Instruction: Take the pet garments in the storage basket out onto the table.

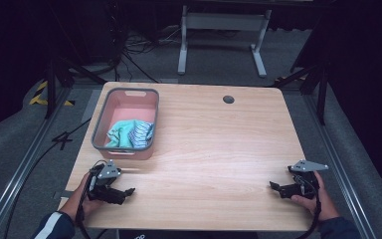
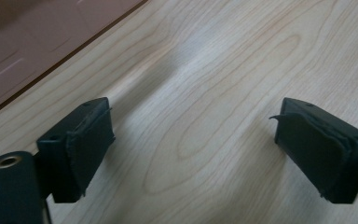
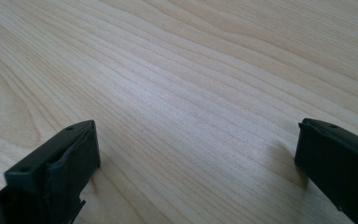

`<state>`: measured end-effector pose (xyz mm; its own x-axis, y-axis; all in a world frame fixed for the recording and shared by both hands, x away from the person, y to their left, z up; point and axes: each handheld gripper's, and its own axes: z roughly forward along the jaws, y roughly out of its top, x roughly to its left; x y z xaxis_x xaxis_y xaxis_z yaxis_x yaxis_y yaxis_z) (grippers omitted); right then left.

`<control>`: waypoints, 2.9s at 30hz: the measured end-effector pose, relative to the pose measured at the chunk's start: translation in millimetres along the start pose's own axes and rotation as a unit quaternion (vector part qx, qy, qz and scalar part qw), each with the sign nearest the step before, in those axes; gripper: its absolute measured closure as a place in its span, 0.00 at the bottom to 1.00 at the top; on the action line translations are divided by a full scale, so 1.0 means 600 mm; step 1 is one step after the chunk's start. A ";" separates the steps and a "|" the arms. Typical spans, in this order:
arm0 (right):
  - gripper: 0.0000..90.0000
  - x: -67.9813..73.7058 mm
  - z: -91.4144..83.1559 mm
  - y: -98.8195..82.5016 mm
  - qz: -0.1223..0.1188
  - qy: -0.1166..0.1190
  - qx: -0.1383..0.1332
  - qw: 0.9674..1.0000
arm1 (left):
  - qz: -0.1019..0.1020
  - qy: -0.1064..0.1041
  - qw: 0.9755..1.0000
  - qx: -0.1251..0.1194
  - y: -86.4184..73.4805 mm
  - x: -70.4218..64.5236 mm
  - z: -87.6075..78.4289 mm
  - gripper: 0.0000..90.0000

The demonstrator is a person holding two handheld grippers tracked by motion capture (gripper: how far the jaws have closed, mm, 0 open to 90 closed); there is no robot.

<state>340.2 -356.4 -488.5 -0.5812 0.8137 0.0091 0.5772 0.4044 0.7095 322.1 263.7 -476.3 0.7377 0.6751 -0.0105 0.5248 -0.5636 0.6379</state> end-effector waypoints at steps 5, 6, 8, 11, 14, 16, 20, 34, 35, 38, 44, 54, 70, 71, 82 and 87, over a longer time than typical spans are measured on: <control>0.00 0.000 0.001 0.000 0.000 0.000 0.000 1.000 | 0.011 0.003 1.000 0.020 0.000 0.003 -0.012 0.20; 0.00 0.000 0.001 0.000 -0.001 0.001 0.000 1.000 | 0.016 0.001 1.000 0.017 0.000 0.003 -0.015 0.20; 0.00 0.000 0.001 0.000 -0.001 0.001 0.000 1.000 | 0.024 -0.002 1.000 0.010 0.002 0.004 -0.026 0.20; 0.00 0.000 0.001 0.000 -0.001 0.001 0.000 1.000 | 0.019 -0.004 1.000 0.002 0.005 0.005 -0.039 0.22; 0.00 0.000 0.001 0.000 0.000 0.001 0.000 1.000 | 0.021 0.006 1.000 -0.002 0.009 0.004 -0.052 0.23; 0.00 0.000 0.001 0.000 0.000 0.001 0.000 1.000 | 0.022 0.007 1.000 -0.006 0.011 0.002 -0.058 0.23; 0.00 0.000 0.001 0.000 0.000 0.001 0.000 1.000 | 0.030 0.010 0.999 -0.009 0.018 -0.002 -0.073 0.24; 0.00 0.000 0.000 0.000 0.000 0.001 0.000 1.000 | 0.029 0.049 0.998 -0.036 0.046 0.002 -0.119 0.23; 0.00 0.000 0.001 0.000 -0.001 0.001 0.000 1.000 | 0.034 0.050 0.997 -0.039 0.051 0.003 -0.127 0.23; 0.00 0.000 0.001 0.000 -0.001 0.001 0.000 1.000 | 0.032 0.057 0.997 -0.041 0.058 0.004 -0.136 0.22; 0.00 0.000 0.001 0.000 -0.001 0.001 0.000 1.000 | 0.037 0.061 0.996 -0.051 0.095 0.019 -0.156 0.22; 0.00 0.000 0.000 0.000 -0.001 0.001 0.000 1.000 | 0.039 0.074 0.996 -0.005 0.178 0.065 -0.140 0.19; 0.00 0.000 0.000 0.000 -0.001 0.001 0.000 1.000 | -0.002 0.051 0.995 0.089 0.252 0.145 -0.034 0.20; 0.00 0.000 0.000 0.000 0.000 0.001 0.000 1.000 | -0.002 0.054 0.994 0.098 0.255 0.149 -0.028 0.20; 0.00 0.000 0.001 0.000 0.000 0.001 0.000 1.000 | -0.036 0.063 0.975 0.208 0.267 0.183 0.055 0.21; 0.00 0.000 0.000 0.000 -0.001 0.001 0.000 1.000 | -0.050 0.062 0.966 0.244 0.261 0.197 0.076 0.21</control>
<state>340.6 -356.4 -488.6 -0.5826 0.8127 0.0091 0.5765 0.4054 0.7095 511.1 233.4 -412.8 0.6325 0.7723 0.0585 0.7508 -0.6299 0.1989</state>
